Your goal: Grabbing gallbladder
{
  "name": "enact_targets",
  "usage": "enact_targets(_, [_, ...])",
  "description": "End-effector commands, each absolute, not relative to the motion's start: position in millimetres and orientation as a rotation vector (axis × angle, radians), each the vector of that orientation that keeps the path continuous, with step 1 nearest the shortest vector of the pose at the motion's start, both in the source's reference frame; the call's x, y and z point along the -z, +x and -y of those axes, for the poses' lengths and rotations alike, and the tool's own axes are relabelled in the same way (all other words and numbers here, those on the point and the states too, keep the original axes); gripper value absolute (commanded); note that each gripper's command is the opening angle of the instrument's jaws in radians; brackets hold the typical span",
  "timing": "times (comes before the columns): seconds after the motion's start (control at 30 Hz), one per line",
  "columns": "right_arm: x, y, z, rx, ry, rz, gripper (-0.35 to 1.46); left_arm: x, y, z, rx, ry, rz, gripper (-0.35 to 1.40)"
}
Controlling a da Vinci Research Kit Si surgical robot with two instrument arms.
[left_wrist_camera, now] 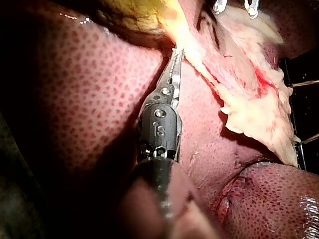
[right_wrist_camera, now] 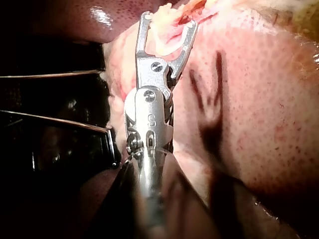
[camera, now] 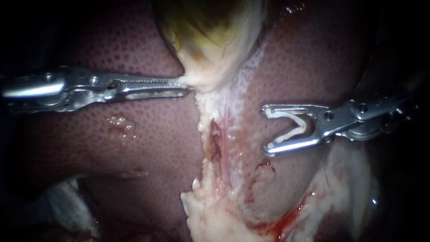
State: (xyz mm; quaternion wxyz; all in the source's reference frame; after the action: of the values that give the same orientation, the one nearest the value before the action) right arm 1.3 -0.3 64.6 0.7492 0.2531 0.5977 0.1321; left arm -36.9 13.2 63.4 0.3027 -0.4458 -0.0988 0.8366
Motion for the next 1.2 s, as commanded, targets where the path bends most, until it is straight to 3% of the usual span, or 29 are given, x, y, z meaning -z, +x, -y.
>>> enact_targets(0.03, [-64.6, 1.3, 0.3, -0.289, 0.553, -1.306, 0.59, -63.3, -36.8, -13.2, -2.219, -1.177, 0.263, -0.35])
enact_targets(0.57, [-64.7, 1.2, 0.3, -0.289, 0.553, -1.306, 0.59, -60.0, -31.1, -15.3, -2.215, -1.165, 0.241, -0.35])
enact_targets(1.2, [-64.7, 1.2, 0.3, -0.289, 0.553, -1.306, 0.59, -59.6, -30.4, -15.7, -2.212, -1.159, 0.223, -0.35])
